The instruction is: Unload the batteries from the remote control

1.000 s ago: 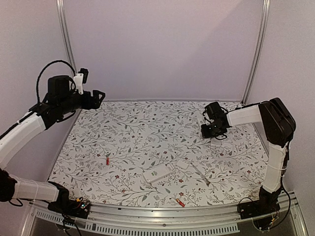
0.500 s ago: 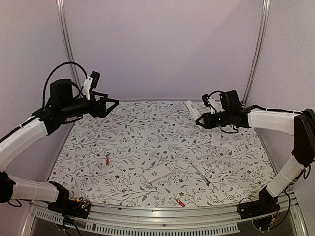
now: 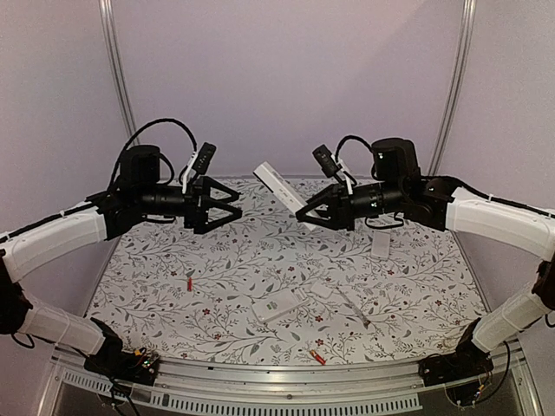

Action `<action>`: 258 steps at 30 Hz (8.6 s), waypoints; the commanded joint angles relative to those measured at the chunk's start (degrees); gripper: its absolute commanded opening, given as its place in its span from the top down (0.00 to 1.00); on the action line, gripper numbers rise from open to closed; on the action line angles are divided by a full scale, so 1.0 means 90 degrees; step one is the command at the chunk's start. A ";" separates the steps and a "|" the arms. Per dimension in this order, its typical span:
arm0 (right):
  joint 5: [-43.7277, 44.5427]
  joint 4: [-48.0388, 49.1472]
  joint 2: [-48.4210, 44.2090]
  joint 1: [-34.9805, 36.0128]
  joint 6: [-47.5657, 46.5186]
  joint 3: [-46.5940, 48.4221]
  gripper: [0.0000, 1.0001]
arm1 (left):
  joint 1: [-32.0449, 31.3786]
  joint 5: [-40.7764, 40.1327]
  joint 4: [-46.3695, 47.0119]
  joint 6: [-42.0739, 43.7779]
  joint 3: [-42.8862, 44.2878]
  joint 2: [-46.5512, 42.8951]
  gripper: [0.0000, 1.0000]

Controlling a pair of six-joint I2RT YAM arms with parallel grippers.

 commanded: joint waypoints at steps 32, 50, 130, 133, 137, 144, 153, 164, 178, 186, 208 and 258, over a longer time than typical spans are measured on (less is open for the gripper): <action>-0.0713 -0.1322 0.1103 0.0701 -0.0744 0.1274 1.00 | -0.0228 0.1167 0.0595 -0.0487 0.0022 0.0432 0.48; -0.0093 -0.0660 0.0709 0.0638 -0.0377 0.0868 0.68 | -0.0237 0.1220 0.0564 -0.0339 0.0009 0.0362 1.00; 0.0461 0.3321 0.0291 0.0212 0.6071 -0.1430 0.54 | -0.1672 -0.2604 0.0536 0.1667 -0.0978 -0.0863 1.00; 0.0613 0.2930 0.0120 0.0198 0.5614 -0.1342 0.49 | -0.1672 -0.2570 0.0536 0.1647 -0.0975 -0.0855 1.00; 0.0753 0.2528 -0.0108 0.0143 0.5196 -0.1261 0.46 | -0.1672 -0.2567 0.0537 0.1647 -0.0978 -0.0845 1.00; 0.1056 0.1912 -0.0450 0.0085 0.4802 -0.1176 0.55 | -0.1680 -0.2633 0.0507 0.1662 -0.0969 -0.0840 1.00; 0.1123 0.1747 -0.0624 0.0061 0.4714 -0.1176 0.70 | -0.1679 -0.2650 0.0487 0.1654 -0.0937 -0.0834 1.00; 0.0999 0.1761 -0.0512 0.0051 0.4757 -0.1137 0.71 | -0.1672 -0.2664 0.0488 0.1666 -0.0953 -0.0846 1.00; 0.0331 0.2643 -0.0200 0.0046 0.5210 -0.1195 0.84 | -0.1672 -0.2656 0.0458 0.1688 -0.0928 -0.0777 1.00; 0.0318 0.2971 -0.0111 0.0005 0.5517 -0.1305 0.96 | -0.1678 -0.2709 0.0419 0.1720 -0.0937 -0.0782 1.00; 0.2175 0.1144 -0.2612 -0.1529 0.4400 -0.2133 1.00 | -0.1634 -0.4360 0.1365 0.0257 -0.1608 -0.1104 1.00; 0.2987 0.0849 -0.0320 -0.2244 0.3084 -0.2963 0.36 | -0.1410 -0.3581 0.5243 -0.0823 -0.3300 0.2704 1.00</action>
